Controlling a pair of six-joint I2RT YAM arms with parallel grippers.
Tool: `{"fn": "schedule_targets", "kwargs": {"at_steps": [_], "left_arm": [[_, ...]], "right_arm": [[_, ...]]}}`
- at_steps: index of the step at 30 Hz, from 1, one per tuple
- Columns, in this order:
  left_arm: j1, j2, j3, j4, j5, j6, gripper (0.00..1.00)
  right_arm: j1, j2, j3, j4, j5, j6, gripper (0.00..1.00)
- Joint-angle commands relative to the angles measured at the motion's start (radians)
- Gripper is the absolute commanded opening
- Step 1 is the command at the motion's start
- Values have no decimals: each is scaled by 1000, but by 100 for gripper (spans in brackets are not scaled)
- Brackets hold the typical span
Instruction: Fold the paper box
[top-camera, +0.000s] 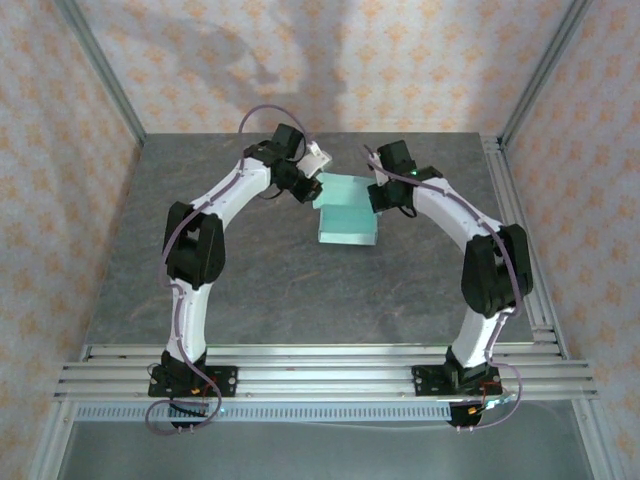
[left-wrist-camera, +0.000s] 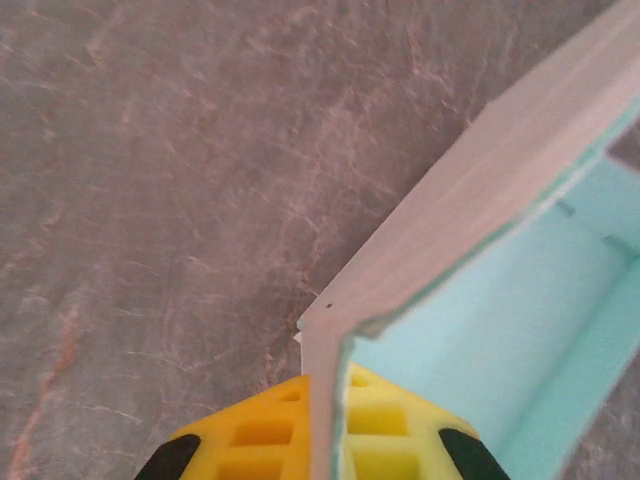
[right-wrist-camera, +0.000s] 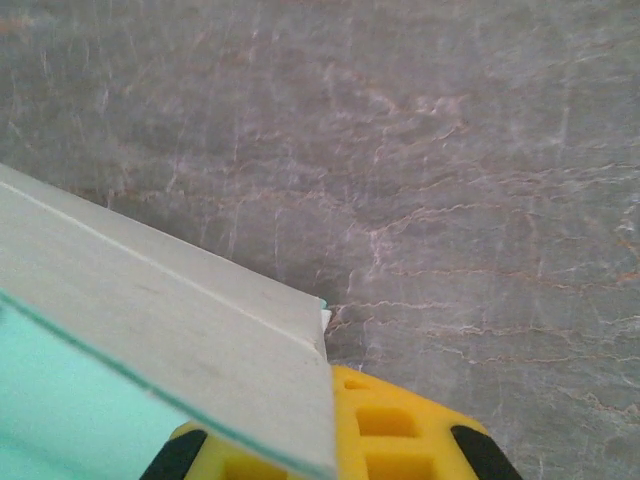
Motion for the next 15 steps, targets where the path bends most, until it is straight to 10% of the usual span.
{"fn": "schedule_targets", "kwargs": {"at_steps": [1,15], "left_arm": [[-16,-60,-21,31,-87,-97,0],[-62,-129,-222,318,-195,-324,0]], "right_arm": [[12,-93,-55,196,117,111,0],[83,-154,-258,477,327,380,0]]}}
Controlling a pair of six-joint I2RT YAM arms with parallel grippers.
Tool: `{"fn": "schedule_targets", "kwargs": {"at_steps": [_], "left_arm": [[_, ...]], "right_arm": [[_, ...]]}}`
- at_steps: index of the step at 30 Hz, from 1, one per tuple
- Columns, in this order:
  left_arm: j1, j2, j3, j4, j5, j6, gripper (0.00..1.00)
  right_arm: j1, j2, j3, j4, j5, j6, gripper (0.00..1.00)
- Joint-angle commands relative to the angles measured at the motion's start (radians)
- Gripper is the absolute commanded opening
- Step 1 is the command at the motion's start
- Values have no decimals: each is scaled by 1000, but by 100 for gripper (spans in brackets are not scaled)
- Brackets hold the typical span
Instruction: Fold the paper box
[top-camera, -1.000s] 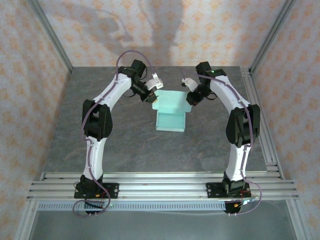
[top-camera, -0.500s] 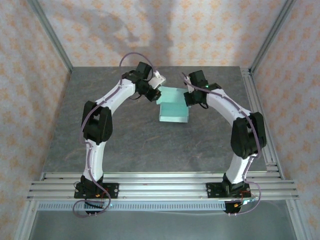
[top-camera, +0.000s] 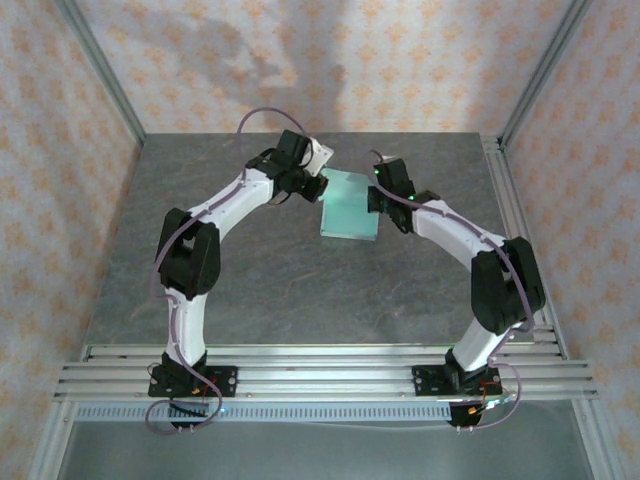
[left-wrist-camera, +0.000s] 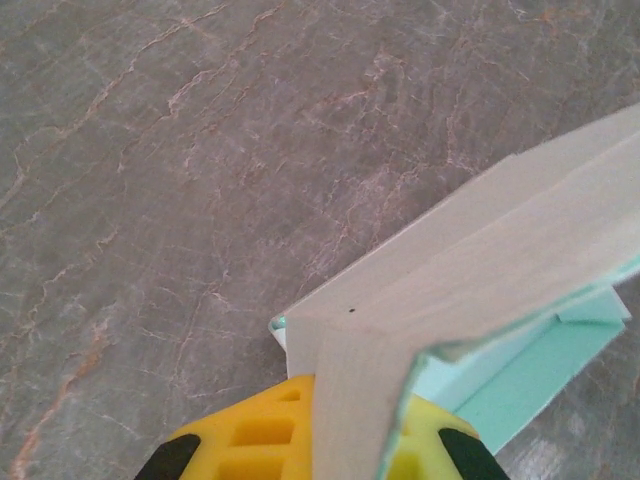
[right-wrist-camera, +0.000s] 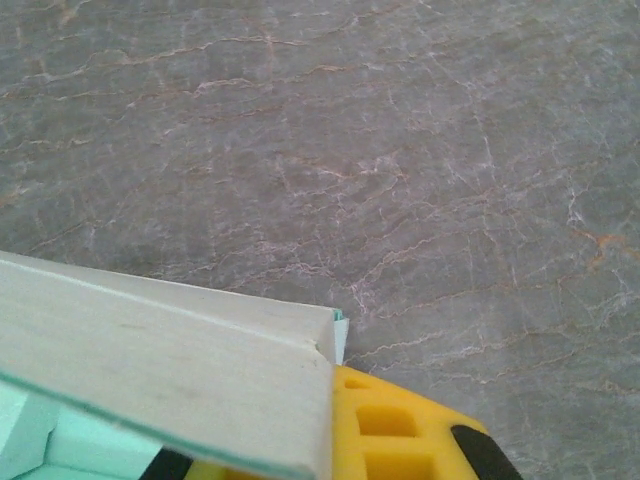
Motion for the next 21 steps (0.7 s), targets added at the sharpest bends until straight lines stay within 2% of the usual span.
{"fn": "schedule_targets", "kwargs": {"at_steps": [1,5,14,21], "left_arm": [[-8,-35,-55,95,-61,-118,0],[-22,-33,-85,164,-98,-179,0],[-37,-82,-256,363,-171,-262,0],[-57,-121,-372,482,-201,-303,0]], "right_arm": [[24,-53,-37,182,149,127,0],[51,-44,-70,237,199,187,0],[141,-48,-185,432,348,170,0],[172,-42,-259,542,376,168,0]]}}
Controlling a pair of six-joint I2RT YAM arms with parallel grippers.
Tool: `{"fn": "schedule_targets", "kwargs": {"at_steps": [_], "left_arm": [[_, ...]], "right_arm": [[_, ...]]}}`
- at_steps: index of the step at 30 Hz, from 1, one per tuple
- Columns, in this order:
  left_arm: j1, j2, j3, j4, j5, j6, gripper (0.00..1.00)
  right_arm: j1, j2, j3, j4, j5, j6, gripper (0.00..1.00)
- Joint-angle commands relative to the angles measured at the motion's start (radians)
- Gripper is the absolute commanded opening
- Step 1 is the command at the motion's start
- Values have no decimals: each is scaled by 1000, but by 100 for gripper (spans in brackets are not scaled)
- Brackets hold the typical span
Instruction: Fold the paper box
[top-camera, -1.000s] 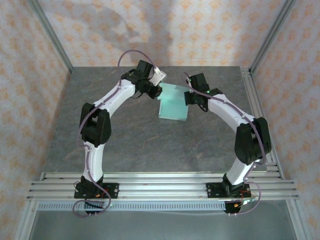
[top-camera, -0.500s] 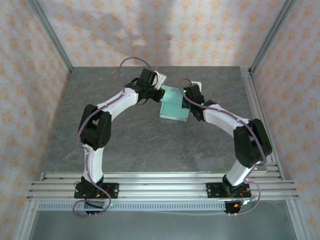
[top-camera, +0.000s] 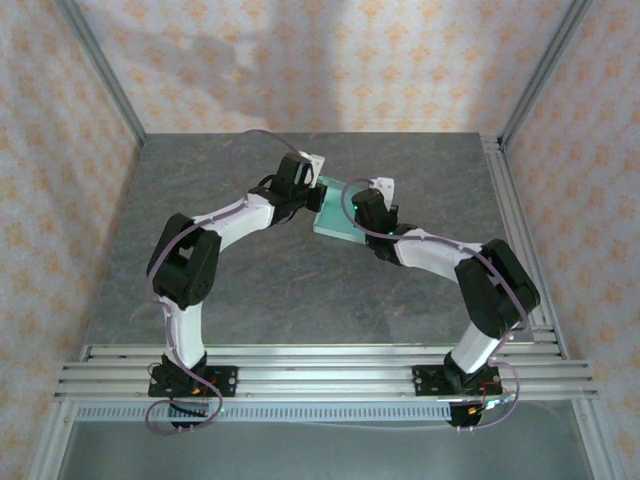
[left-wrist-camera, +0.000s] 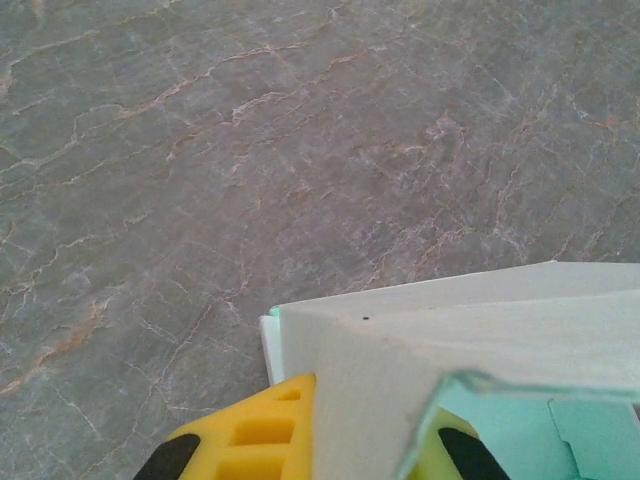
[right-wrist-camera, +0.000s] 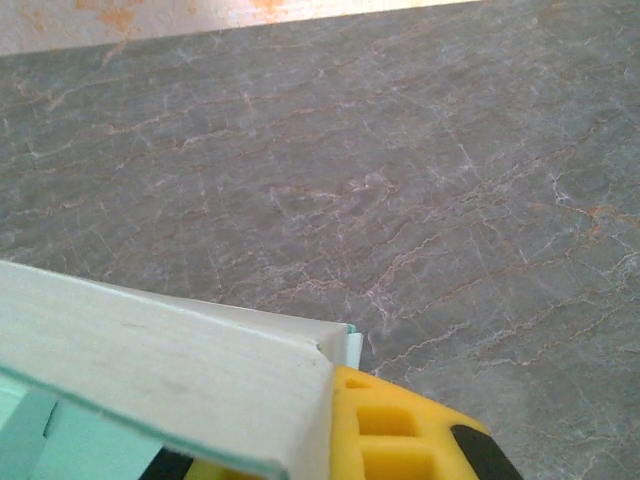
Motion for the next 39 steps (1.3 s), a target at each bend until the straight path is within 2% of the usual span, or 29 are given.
{"fn": "schedule_targets", "kwargs": {"at_steps": [1,8,22,34,39], "left_arm": [[-12,-29,-56,72,-45,-60,0],[-19,-29,-136,139,-76,-99,0],[-44,-29,-183,183,-138,-125,0],[-72,-29,-333,344,-180,-68,0],[-74,-65,-363,362,-187,-62,0]], "right_arm": [[11,-38,-16,155,70,24,0],[27,-35,-53,185,73,30,0],[38,-32,-130,270,78,35,0],[64,1,-264,516,77,-15,2],[65,-6,-286,542,67,-14,6]]}}
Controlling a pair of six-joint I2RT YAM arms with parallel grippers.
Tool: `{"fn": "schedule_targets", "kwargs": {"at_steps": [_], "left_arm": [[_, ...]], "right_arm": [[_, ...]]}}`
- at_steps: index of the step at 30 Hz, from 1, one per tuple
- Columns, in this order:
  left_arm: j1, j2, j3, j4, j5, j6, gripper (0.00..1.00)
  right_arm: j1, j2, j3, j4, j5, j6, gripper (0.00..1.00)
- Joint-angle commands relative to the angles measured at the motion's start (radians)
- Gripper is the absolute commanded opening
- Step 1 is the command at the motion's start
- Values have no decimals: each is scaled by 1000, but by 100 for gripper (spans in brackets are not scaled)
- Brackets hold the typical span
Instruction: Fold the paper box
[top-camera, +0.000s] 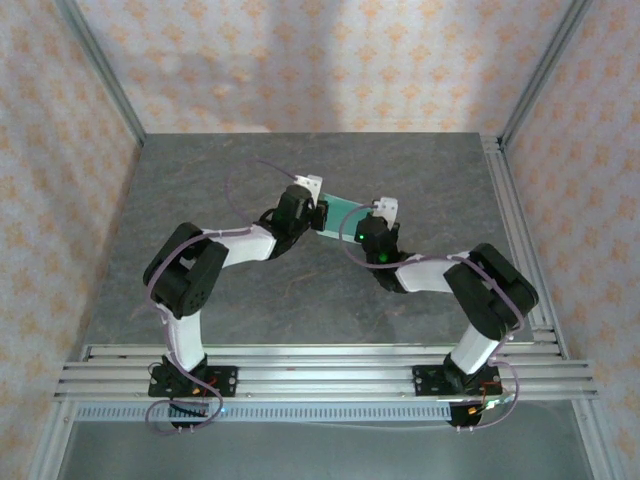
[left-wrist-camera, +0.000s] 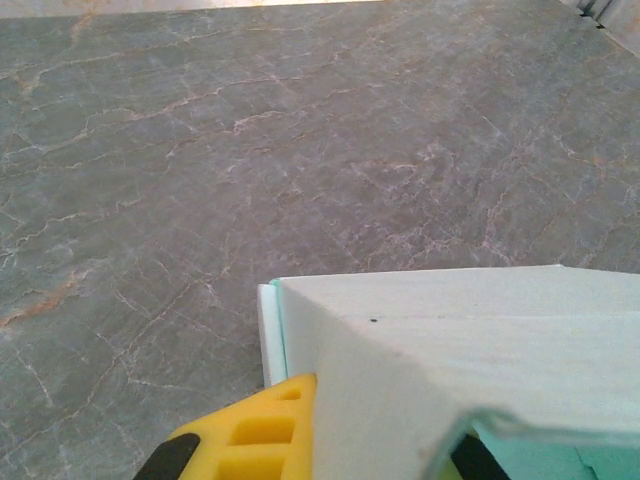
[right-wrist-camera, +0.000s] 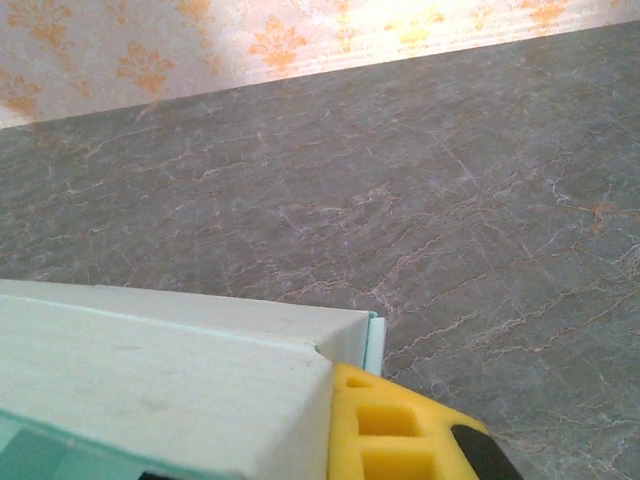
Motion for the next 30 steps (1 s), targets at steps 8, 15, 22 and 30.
{"fn": "schedule_targets", "kwargs": {"at_steps": [8,15,22,30], "left_arm": [[5,-17,-52,-90,-57,36,0],[4,-20,-42,-118,-79,46,0],[0,-17,-15,-157,-93,46,0],[-5,-17,-9,-168,-109,51,0]], "right_arm": [[10,-78,-35,61,-61,-6,42],[11,-170,-89,5,-125,-8,70],[11,-388,-184,-114,-253,-39,84],[9,-663,-157,-368,-290,-33,86]]}}
